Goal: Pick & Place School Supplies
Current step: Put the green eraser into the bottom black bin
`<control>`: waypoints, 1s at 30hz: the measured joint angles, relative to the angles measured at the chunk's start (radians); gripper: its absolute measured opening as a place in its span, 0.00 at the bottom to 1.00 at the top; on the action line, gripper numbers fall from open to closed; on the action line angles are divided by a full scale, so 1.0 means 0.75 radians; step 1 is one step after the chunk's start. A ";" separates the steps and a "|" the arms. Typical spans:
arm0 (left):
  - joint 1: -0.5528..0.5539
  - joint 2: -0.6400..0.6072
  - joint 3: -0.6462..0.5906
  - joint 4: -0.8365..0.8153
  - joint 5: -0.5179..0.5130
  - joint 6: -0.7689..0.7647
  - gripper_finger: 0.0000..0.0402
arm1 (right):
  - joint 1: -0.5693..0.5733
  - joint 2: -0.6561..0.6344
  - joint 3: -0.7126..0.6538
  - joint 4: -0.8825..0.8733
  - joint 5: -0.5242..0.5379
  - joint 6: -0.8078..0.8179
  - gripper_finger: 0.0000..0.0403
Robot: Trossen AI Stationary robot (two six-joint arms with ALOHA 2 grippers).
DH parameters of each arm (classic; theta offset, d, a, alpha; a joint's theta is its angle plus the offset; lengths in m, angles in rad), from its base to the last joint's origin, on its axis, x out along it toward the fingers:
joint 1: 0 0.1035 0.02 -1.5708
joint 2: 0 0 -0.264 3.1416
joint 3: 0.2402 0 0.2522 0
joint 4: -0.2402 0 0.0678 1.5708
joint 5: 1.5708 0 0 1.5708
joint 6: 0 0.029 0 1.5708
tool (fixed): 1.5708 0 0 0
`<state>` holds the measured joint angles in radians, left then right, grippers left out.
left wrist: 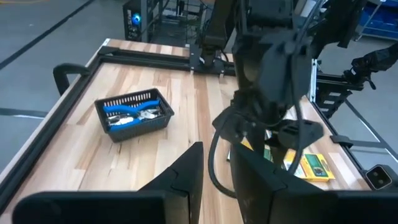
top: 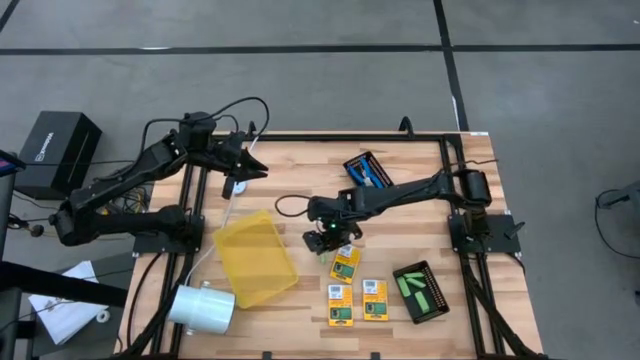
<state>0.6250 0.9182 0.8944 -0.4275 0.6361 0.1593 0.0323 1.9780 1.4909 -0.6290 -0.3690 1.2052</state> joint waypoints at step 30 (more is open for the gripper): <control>0.000 -0.001 0.000 -0.004 0.000 0.002 0.18 | 0.008 0.170 0.005 0.102 -0.037 0.054 0.45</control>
<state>0.6250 0.9176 0.8944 -0.4301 0.6361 0.1608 0.0380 2.1058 1.4948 -0.5526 -0.3969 1.2457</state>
